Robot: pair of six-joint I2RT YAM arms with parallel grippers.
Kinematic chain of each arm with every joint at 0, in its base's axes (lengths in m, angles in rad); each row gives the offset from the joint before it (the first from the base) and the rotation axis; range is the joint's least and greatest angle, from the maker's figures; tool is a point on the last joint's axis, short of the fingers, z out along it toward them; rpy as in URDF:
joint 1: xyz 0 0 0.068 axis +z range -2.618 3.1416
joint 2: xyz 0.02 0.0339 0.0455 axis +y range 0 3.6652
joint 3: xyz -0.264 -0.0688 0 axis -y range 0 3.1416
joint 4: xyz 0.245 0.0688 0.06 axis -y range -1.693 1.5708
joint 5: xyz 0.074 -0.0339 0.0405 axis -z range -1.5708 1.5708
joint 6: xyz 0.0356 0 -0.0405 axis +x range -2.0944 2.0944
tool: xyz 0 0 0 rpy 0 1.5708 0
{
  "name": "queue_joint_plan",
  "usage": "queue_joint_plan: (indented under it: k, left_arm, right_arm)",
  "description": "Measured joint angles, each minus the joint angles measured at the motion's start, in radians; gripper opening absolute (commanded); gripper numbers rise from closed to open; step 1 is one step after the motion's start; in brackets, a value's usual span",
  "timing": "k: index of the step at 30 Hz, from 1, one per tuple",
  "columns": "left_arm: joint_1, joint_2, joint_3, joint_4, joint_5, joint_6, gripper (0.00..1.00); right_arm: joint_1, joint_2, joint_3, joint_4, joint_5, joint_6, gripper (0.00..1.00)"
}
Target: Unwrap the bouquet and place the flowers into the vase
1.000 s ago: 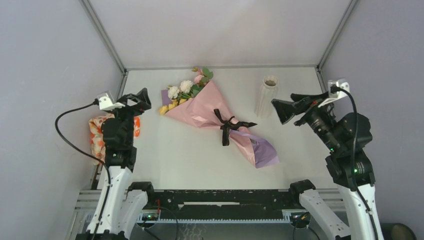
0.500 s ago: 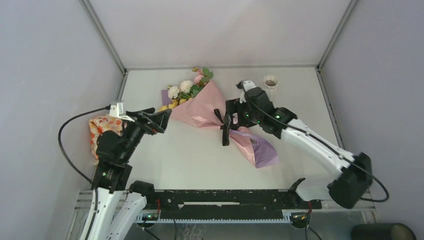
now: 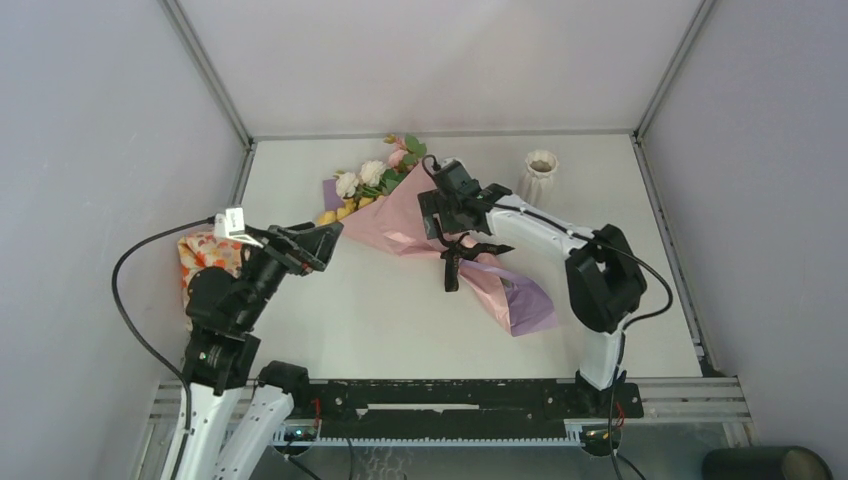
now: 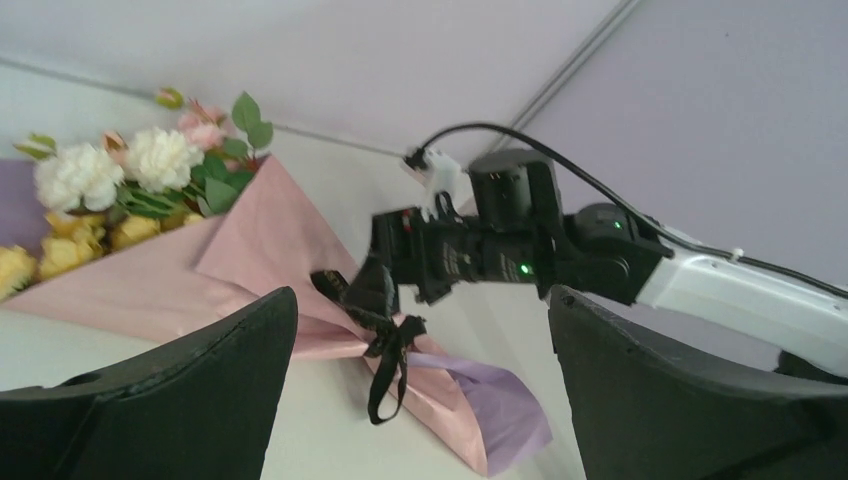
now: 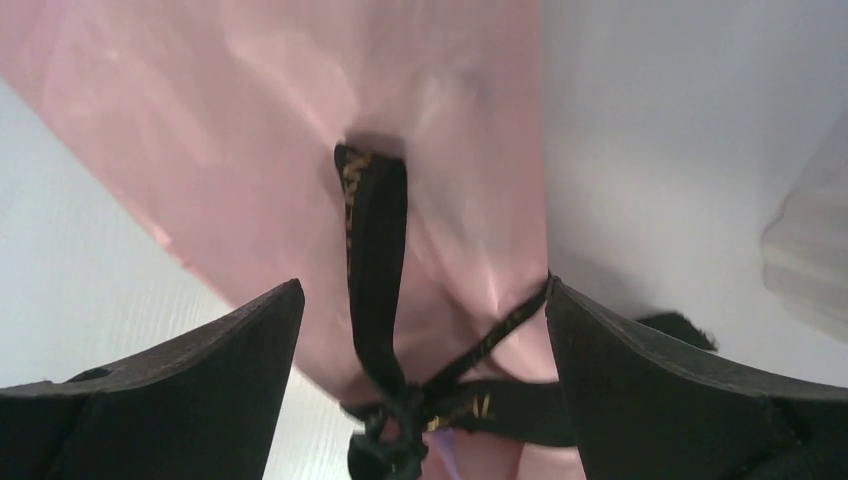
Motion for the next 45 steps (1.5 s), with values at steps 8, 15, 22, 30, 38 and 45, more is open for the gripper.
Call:
queue_joint_plan:
  k: [8, 15, 22, 30, 38, 45]
  left_arm:
    - [0.000, 0.080, -0.062, 0.027, 0.095, -0.035, 1.00]
    - [-0.002, 0.061, -0.114, 0.035, 0.116, -0.034, 1.00]
    - [-0.002, 0.031, -0.156, 0.019, 0.099, -0.026, 1.00]
    - [-0.002, 0.038, -0.251, 0.011, 0.097, -0.015, 1.00]
    - [-0.002, 0.092, -0.328, 0.042, 0.099, -0.016, 1.00]
    - [-0.002, 0.073, -0.367, 0.062, 0.099, -0.017, 1.00]
  right_arm:
    - [-0.059, 0.205, 0.204, -0.023, 0.006, -0.024, 0.99]
    - [-0.093, 0.286, 0.243, -0.039, -0.047, -0.034, 0.79]
    - [-0.077, 0.279, 0.153, 0.046, -0.141, -0.025, 0.11]
    - [-0.001, 0.188, 0.013, 0.100, -0.142, 0.081, 0.00]
    - [0.161, 0.117, 0.011, 0.015, -0.001, 0.300, 0.16]
    - [0.264, 0.114, 0.025, -0.050, 0.081, 0.373, 0.62]
